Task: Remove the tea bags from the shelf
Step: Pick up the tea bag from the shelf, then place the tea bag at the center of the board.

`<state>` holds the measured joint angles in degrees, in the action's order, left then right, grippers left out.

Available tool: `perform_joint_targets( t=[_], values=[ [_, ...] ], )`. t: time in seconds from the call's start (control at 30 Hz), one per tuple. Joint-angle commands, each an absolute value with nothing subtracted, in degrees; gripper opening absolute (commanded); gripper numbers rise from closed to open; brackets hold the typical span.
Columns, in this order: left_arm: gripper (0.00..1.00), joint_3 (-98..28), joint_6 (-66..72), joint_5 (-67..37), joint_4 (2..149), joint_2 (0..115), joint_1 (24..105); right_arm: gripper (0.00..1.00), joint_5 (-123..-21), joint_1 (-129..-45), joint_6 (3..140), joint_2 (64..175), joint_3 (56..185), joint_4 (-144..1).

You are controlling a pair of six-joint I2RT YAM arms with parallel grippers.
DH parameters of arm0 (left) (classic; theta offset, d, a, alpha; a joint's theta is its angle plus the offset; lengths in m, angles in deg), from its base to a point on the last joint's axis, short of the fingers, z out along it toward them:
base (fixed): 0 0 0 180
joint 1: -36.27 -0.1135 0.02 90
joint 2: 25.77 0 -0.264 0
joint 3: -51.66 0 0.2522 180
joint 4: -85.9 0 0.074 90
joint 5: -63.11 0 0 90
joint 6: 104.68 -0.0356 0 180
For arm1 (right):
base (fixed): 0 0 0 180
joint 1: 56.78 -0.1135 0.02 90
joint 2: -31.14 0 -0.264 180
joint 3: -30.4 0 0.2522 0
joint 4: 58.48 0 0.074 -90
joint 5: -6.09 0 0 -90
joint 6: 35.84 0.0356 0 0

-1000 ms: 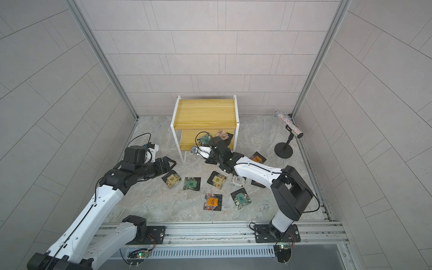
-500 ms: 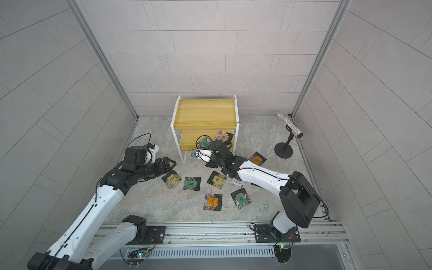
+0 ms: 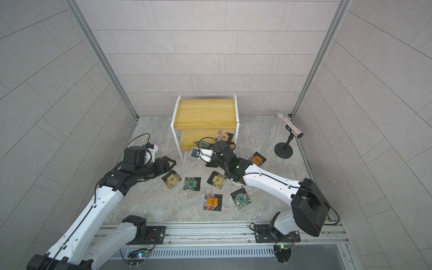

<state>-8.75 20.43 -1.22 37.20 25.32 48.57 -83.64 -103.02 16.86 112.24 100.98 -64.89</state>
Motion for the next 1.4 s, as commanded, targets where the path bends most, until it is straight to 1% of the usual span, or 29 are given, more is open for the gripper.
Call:
perform_joint_targets(
  t=[0.0,0.43,0.57,0.73,0.87,0.97,1.23,1.3,1.37],
  values=[
    [0.76,-10.67,20.99,-0.89,38.61,24.57,48.80,0.00,-85.36,-104.19,16.32,109.78,100.16,-63.37],
    [0.78,-12.47,26.52,3.67,44.22,24.66,48.76,0.00,-88.60,-109.43,15.23,102.64,98.06,-65.86],
    [0.81,-11.96,30.90,6.30,47.39,24.67,48.83,0.00,-89.89,-111.63,15.55,100.97,96.83,-66.38],
    [0.84,-11.49,33.71,7.97,49.98,24.59,50.43,0.00,-91.25,-114.20,16.61,100.18,95.47,-65.90],
    [0.84,-10.92,34.83,8.08,50.56,24.88,52.00,0.00,-92.48,-116.28,17.03,100.77,95.22,-64.08],
    [0.83,-10.59,35.32,8.00,50.52,25.61,53.42,0.00,-93.94,-117.93,17.53,101.51,95.64,-62.10],
    [0.73,-10.26,35.92,7.79,50.52,26.38,55.15,0.00,-97.50,-120.79,16.13,103.69,96.33,-58.87],
    [0.66,-10.12,36.03,7.85,50.52,26.46,55.34,0.00,-97.89,-121.35,16.02,103.82,96.14,-58.02],
    [0.58,-10.17,36.22,7.88,50.43,26.44,55.44,0.00,-98.35,-121.86,16.09,104.04,95.93,-57.35]
  ],
)
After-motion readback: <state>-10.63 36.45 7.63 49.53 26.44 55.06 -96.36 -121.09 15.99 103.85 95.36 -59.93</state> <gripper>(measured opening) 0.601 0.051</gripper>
